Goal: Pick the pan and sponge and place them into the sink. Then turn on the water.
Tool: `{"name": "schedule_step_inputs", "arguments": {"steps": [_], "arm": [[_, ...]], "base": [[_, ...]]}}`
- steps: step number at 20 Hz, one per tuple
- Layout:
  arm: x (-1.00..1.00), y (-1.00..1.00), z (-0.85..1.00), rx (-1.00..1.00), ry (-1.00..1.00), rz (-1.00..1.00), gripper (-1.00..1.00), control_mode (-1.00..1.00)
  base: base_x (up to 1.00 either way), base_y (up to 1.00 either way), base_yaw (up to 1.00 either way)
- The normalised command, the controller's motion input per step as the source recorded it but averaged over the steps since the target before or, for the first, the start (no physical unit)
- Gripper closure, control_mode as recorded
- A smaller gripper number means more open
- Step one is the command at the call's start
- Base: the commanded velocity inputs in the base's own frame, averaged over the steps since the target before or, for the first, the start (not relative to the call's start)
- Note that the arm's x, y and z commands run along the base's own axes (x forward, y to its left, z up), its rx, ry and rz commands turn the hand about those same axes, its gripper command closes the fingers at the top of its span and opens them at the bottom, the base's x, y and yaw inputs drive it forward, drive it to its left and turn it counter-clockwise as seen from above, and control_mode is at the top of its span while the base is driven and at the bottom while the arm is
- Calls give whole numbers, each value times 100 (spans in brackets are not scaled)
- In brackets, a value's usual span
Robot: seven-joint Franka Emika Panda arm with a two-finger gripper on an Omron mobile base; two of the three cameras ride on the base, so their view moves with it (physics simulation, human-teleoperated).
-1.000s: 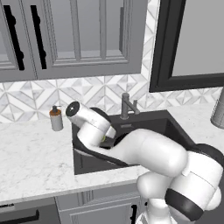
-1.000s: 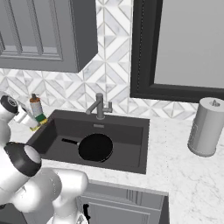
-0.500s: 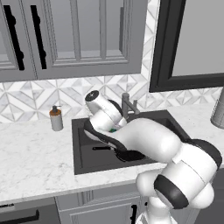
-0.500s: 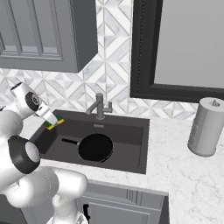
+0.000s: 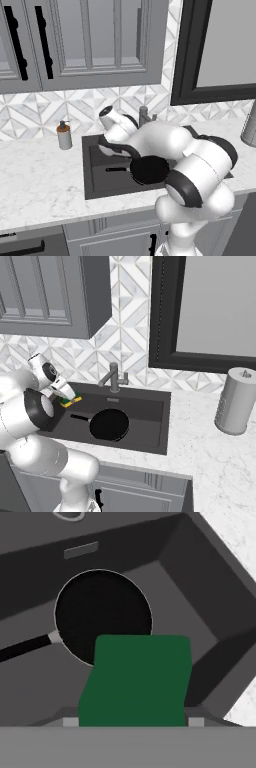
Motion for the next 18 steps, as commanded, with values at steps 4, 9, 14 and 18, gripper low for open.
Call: {"name": "schedule_step_inputs", "arguments": {"steps": [4, 9, 14, 18], "arm": [[17, -26, -31, -5, 5, 0, 100, -100], [1, -42, -30, -1, 5, 0, 100, -100], [4, -26, -44, 0, 2, 0, 100, -100], [3, -19, -49, -1, 0, 0, 100, -100]], "base": [[0, 0, 0], [0, 0, 0], [0, 0, 0], [0, 0, 0]]}}
